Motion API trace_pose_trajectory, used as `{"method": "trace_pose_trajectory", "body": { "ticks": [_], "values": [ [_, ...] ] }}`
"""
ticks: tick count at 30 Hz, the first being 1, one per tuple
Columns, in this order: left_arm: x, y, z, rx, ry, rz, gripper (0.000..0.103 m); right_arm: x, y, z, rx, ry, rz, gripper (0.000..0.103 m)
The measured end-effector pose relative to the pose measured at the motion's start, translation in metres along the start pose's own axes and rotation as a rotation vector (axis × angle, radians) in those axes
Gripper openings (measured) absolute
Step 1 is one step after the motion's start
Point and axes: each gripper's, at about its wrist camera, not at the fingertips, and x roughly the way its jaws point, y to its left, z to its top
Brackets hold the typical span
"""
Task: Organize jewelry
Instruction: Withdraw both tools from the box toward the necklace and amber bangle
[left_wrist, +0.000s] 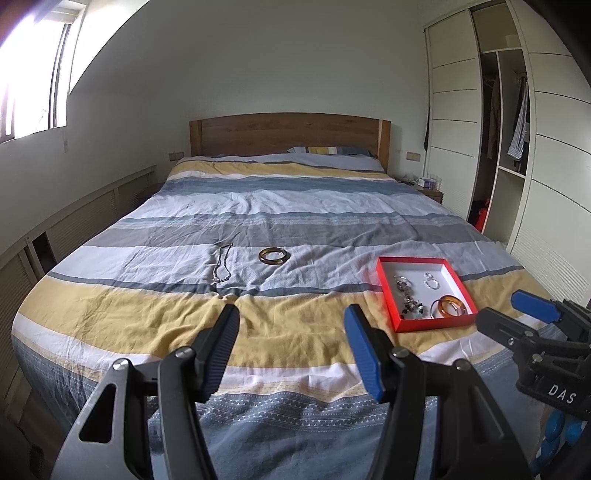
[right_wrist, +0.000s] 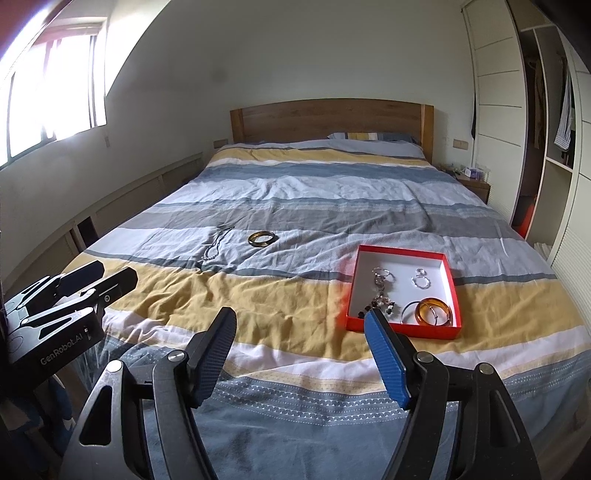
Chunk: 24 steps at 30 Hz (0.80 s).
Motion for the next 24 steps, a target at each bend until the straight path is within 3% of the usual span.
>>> {"method": "trace_pose_trajectory", "body": {
  "ticks": [14,24],
  "values": [
    [0.028,0.012,-0.010,-0.035,0.049,0.011,0.057,0.030,0.005,-0.003,-0.022,0.066,0.018,0.071],
    [0.067,0.022,-0.022,-0.052,0.131,0.037,0.057,0.068,0.006,-0.011,-0.022,0.144,0.036,0.071]
  ]
}}
